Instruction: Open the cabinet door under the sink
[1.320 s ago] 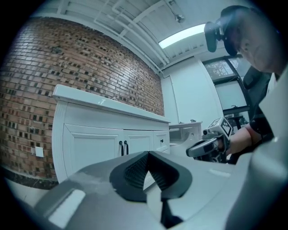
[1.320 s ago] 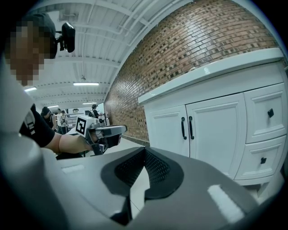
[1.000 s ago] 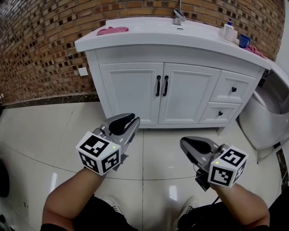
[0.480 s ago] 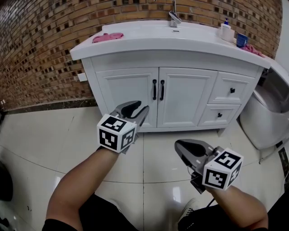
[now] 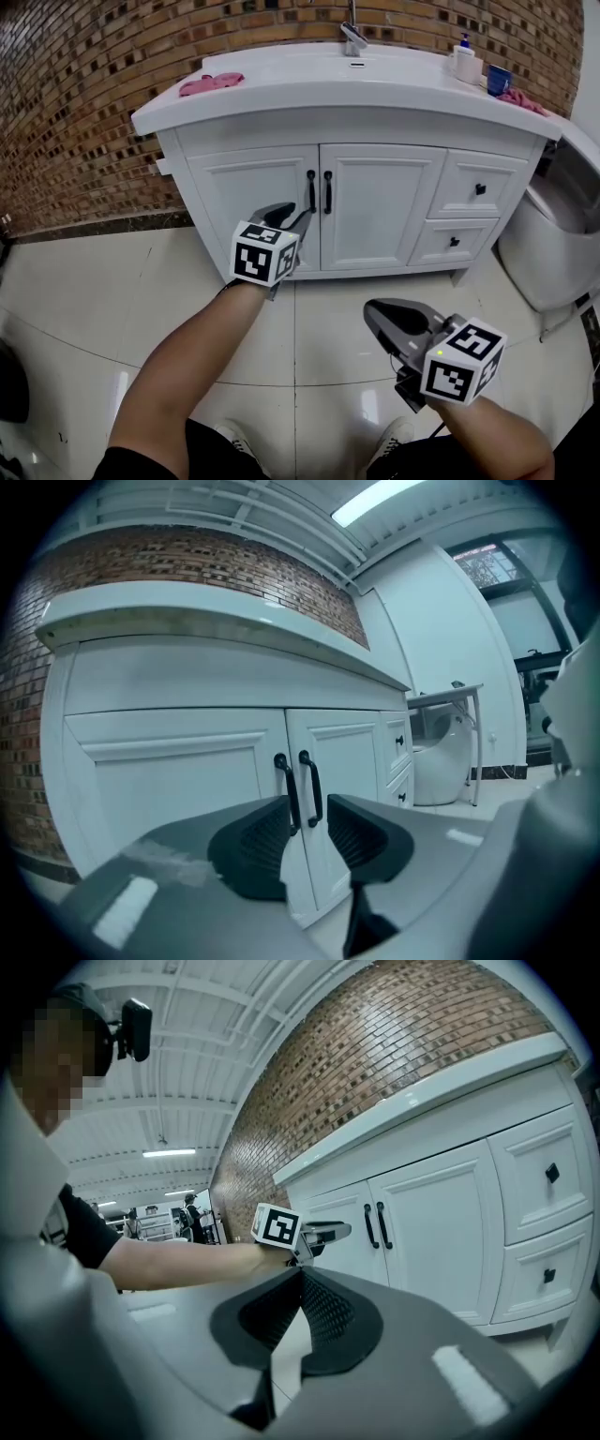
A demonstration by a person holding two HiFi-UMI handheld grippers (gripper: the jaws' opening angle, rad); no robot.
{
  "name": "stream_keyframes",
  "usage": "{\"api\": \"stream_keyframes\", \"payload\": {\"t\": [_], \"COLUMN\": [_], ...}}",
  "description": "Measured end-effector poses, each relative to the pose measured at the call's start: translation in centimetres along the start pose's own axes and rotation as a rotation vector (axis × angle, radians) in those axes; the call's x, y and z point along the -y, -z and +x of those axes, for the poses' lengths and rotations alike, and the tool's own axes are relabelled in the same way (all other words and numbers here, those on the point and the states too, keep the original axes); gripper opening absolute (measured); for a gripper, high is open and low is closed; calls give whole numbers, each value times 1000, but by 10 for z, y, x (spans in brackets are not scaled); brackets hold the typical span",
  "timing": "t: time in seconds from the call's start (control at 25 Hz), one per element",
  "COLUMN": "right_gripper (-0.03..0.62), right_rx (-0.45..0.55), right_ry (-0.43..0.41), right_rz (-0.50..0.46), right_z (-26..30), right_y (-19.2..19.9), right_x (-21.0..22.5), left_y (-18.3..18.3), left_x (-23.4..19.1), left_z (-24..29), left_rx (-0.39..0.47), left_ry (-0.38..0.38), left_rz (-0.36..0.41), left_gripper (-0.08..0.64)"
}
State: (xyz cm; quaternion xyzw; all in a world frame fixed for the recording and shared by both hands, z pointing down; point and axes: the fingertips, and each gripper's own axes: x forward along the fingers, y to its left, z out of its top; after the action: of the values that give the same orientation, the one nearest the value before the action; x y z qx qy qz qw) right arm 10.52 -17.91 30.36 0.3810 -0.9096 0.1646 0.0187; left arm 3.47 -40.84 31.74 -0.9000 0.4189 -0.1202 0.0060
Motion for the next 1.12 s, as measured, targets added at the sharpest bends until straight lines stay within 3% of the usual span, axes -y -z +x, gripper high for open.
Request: {"api": "stream_keyframes", "payload": {"t": [0.84, 1.12], "right_gripper": [6, 6], "right_rx": [48, 47], "right_ry": [-20, -2], "right_rz": [61, 96], "right_z": [2, 0], "right_y": [-15, -13], "right_x": [17, 33], "left_y": [8, 6], "left_x": [-25, -20], "left_z": [75, 83], "left_rx": [-49, -48], "left_ry": [-17, -22], "left_rz": [-50, -47], "left_gripper": [138, 63]}}
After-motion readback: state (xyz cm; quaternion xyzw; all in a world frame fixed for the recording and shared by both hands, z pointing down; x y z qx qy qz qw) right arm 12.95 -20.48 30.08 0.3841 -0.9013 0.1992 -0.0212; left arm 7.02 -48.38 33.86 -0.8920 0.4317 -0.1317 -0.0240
